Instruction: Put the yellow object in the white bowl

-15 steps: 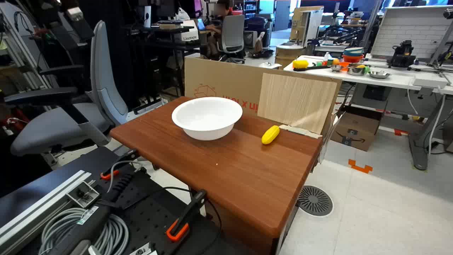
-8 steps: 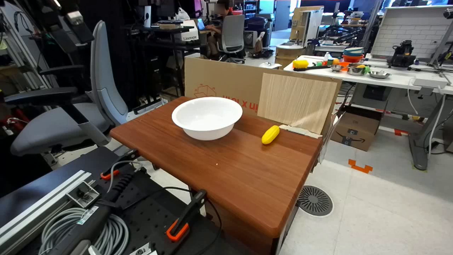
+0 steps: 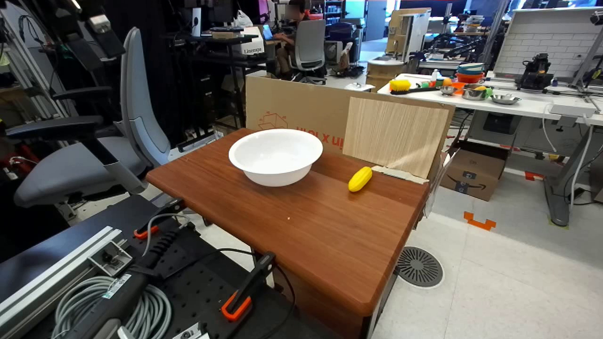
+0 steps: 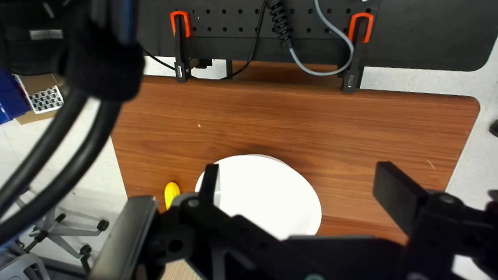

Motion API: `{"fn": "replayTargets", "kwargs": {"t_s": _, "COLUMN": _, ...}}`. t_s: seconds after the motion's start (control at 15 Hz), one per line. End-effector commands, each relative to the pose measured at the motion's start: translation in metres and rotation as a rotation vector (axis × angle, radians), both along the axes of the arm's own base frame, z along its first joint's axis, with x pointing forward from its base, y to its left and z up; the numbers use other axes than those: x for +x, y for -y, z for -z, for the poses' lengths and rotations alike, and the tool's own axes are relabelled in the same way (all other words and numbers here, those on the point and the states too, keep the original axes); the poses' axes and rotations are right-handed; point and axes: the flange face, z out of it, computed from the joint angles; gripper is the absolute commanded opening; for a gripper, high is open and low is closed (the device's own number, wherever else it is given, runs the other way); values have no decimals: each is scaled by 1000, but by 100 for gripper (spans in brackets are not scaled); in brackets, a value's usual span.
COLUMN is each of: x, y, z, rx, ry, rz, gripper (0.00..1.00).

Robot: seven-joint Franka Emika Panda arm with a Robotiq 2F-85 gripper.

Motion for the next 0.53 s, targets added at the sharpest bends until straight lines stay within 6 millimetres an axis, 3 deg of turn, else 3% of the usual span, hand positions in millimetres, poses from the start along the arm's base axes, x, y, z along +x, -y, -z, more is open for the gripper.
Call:
{"fn": "replayTargets", "kwargs": {"t_s": 0.0, "x": 0, "y": 0, "z": -1, "rx": 0, "ry": -1, "rz": 0, "gripper": 100}}
{"fn": "replayTargets", "kwargs": {"t_s": 0.27, "x": 19, "y": 7, "z": -11, "rx": 8, "ry": 67, "rz": 12, "gripper": 100}}
{"fn": "replayTargets", "kwargs": {"t_s": 0.47, "x": 58, "y": 43, "z": -20, "rx": 52, "ry": 120, "rz": 56, "gripper": 100}}
